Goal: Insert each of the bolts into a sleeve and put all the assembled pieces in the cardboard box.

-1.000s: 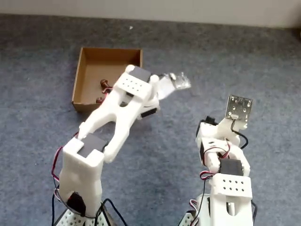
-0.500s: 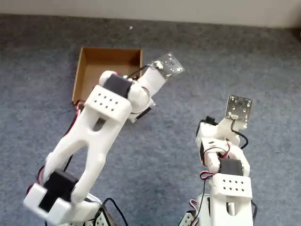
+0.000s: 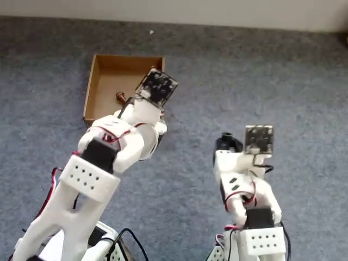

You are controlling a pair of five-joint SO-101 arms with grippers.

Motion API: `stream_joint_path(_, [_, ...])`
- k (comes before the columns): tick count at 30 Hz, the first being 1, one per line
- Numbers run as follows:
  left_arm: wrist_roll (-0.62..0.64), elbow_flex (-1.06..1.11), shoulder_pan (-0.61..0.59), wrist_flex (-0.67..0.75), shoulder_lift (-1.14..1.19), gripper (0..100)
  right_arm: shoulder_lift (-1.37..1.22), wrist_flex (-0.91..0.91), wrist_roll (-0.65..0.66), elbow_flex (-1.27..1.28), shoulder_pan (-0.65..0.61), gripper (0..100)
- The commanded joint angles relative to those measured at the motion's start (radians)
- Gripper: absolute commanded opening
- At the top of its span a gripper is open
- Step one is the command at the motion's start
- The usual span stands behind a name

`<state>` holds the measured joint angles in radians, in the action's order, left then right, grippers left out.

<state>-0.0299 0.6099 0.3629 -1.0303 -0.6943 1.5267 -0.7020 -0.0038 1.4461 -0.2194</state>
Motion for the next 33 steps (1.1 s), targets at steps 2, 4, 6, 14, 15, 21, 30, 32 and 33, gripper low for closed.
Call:
stream_joint_path(2, [0.120, 0.094, 0.004, 0.112, -0.203, 0, 0.205, -0.004, 0.044, 0.051, -0.125, 0.4])
stream_joint_path(4, [0.153, 0.134, 0.004, 0.141, -0.280, 0, 0.263, -0.004, 0.046, 0.076, -0.163, 0.4])
stream_joint_path(6, [0.183, 0.160, 0.004, 0.155, -0.360, 0, 0.309, -0.007, 0.048, 0.101, -0.205, 0.4])
stream_joint_path(14, [0.258, 0.209, 0.005, 0.155, -0.552, 0, 0.303, -0.004, 0.051, 0.107, -0.380, 0.4])
stream_joint_path(15, [0.269, 0.217, 0.005, 0.155, -0.564, 0, 0.303, -0.004, 0.066, 0.107, -0.404, 0.4])
stream_joint_path(21, [0.358, 0.226, 0.005, 0.158, -0.604, 0, 0.303, 0.048, 0.173, 0.107, -0.553, 0.4])
stream_joint_path(30, [0.394, 0.317, 0.007, 0.218, -0.674, 0, 0.303, 0.111, 0.173, 0.105, -0.595, 0.4])
stream_joint_path(32, [0.394, 0.334, 0.007, 0.218, -0.700, 0, 0.303, 0.111, 0.175, 0.105, -0.593, 0.4])
stream_joint_path(33, [0.391, 0.344, 0.007, 0.218, -0.716, 0, 0.303, 0.111, 0.175, 0.105, -0.593, 0.4])
